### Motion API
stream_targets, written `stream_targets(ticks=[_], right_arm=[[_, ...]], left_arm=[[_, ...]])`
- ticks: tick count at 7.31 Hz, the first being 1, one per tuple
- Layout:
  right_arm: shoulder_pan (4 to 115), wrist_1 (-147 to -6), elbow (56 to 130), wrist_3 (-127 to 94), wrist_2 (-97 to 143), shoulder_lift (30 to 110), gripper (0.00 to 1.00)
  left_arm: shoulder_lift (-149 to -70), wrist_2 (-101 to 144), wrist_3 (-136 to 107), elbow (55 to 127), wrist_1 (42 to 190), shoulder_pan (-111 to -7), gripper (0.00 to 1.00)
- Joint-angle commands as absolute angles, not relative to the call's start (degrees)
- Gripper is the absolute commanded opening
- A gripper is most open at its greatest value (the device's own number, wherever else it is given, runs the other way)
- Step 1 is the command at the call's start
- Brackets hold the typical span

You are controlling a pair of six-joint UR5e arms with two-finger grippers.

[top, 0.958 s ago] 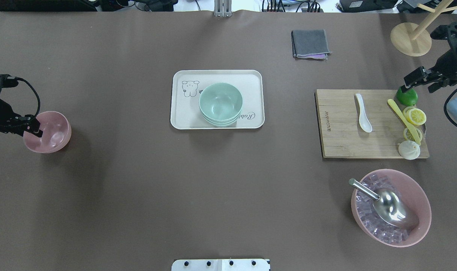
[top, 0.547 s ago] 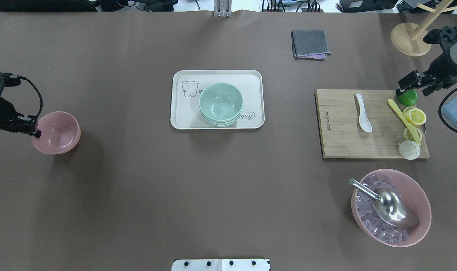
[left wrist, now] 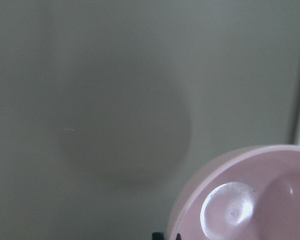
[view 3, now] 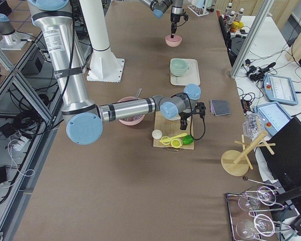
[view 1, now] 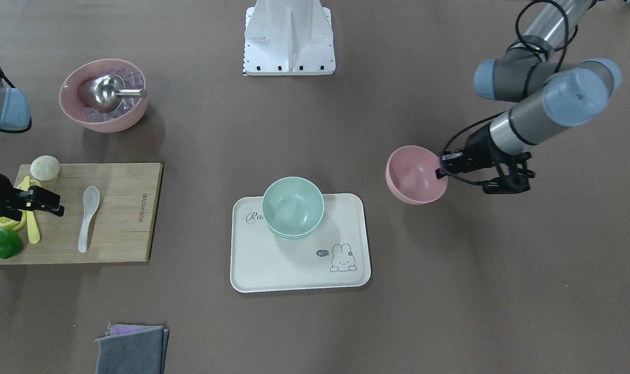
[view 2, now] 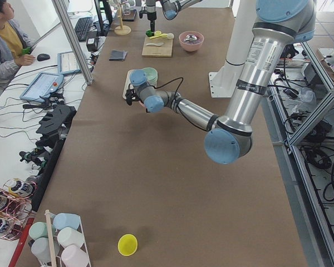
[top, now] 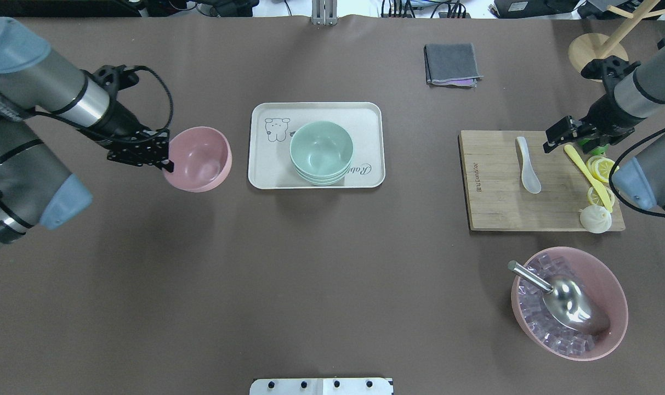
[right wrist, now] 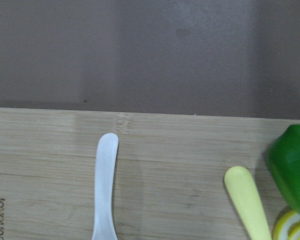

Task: Stack pink bowl on green and place spoon
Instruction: 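Carry pink bowl onto green bowl with left gripper while right grasps spoon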

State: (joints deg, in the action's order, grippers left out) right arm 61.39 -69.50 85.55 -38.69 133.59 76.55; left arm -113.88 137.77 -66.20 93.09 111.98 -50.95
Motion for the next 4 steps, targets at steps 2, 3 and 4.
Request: stream_targets(ticks=[2,3,4], right_arm=[[57.92,-68.11,81.57,-41.31,130.17,72.52,0.96],[57.66,-68.03,81.13,-41.22,129.99,72.51,0.94],[57.40,-68.03,80.60,-41.31,130.08,71.81,0.94]], left_arm=[[-128.63,132.37,-69.52,89.58,103.11,-46.86,0.00],[-131.72,132.10,-70.39,86.69,103.44,-45.80,0.00],[-134.62,128.97,-71.18,84.92,103.62,-43.96,0.00]])
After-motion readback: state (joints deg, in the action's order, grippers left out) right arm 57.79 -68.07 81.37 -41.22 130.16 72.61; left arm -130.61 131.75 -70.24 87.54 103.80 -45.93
